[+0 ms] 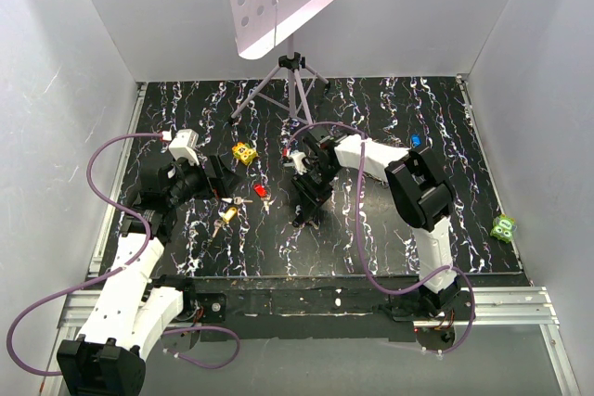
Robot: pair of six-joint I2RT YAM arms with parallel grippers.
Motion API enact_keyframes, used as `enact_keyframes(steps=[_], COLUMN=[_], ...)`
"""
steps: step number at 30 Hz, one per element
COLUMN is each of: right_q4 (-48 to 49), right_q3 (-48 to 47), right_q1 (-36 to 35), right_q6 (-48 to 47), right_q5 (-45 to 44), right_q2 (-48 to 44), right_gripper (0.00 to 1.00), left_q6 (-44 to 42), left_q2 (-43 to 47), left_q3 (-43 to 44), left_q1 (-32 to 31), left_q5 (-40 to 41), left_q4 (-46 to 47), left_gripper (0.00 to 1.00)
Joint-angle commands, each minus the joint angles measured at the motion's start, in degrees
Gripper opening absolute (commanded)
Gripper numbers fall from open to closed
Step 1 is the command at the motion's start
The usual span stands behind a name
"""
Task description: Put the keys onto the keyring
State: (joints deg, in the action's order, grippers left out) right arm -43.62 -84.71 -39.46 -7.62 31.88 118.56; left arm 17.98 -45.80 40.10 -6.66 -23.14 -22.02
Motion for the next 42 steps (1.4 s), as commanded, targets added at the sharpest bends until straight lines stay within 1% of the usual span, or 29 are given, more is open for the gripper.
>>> enact_keyframes(steps=[1, 2, 3, 5, 8, 13, 23, 25, 30, 31, 36, 39, 42], right_q4=[-1.1, -1.1, -1.1, -1.3, -1.4, -1.5, -1.6, -1.6, -1.7, -2.0, -3.2, -4.2, -4.7], right_q3=[-3.4, -3.7, -3.8, -4.0, -4.2, -4.4, -4.6, -4.6, -4.8, -4.9, -5.3, -5.0, -3.3], right_q1=[-0.3, -0.3, -0.3, -0.3, -0.3, -0.3, -0.2, -0.2, -0.3, -0.2, 0.3, 1.4, 2.9], right_q6=[0.5, 0.5, 0.7, 0.8, 0.9, 1.0, 1.3, 1.4, 0.9, 0.6, -2.0, -4.9, -8.3], right_q5=[1.2, 1.1, 1.1, 0.9, 0.7, 0.4, 0.1, 0.3, 0.8, 1.1, 4.2, 7.8, 11.3], right_q2=[1.1, 1.4, 1.6, 2.2, 2.5, 3.0, 3.7, 3.7, 3.4, 3.3, 0.7, -2.4, -6.8], right_gripper=[0.43, 0.43, 0.4, 0.4, 0.34, 0.29, 0.22, 0.18, 0.03, 0.01, 0.01, 0.01, 0.01], left_q6=[-0.8, -0.8, -0.8, -0.8, -0.8, -0.8, -0.8, -0.8, -0.8, -0.8, -1.0, -1.2, -0.5], left_q2=[0.4, 0.4, 0.4, 0.5, 0.5, 0.5, 0.5, 0.5, 0.5, 0.5, 0.6, 1.3, 3.0], left_q3=[1.5, 1.5, 1.5, 1.5, 1.5, 1.4, 1.5, 1.5, 1.5, 1.5, 1.4, 1.0, -0.3], left_q1=[-0.1, -0.1, -0.1, -0.1, -0.1, -0.1, -0.1, -0.1, -0.2, -0.1, -0.1, -0.1, -0.1], left_q5=[-0.4, -0.4, -0.4, -0.4, -0.5, -0.4, -0.4, -0.5, -0.7, -0.7, -2.0, -5.1, -10.0], left_q4=[0.2, 0.2, 0.2, 0.2, 0.2, 0.2, 0.3, 0.2, 0.2, 0.2, 0.6, 1.9, 5.2], left_gripper=[1.0, 1.0, 1.0, 1.0, 1.0, 0.99, 1.0, 1.0, 1.0, 1.0, 1.0, 1.0, 1.0])
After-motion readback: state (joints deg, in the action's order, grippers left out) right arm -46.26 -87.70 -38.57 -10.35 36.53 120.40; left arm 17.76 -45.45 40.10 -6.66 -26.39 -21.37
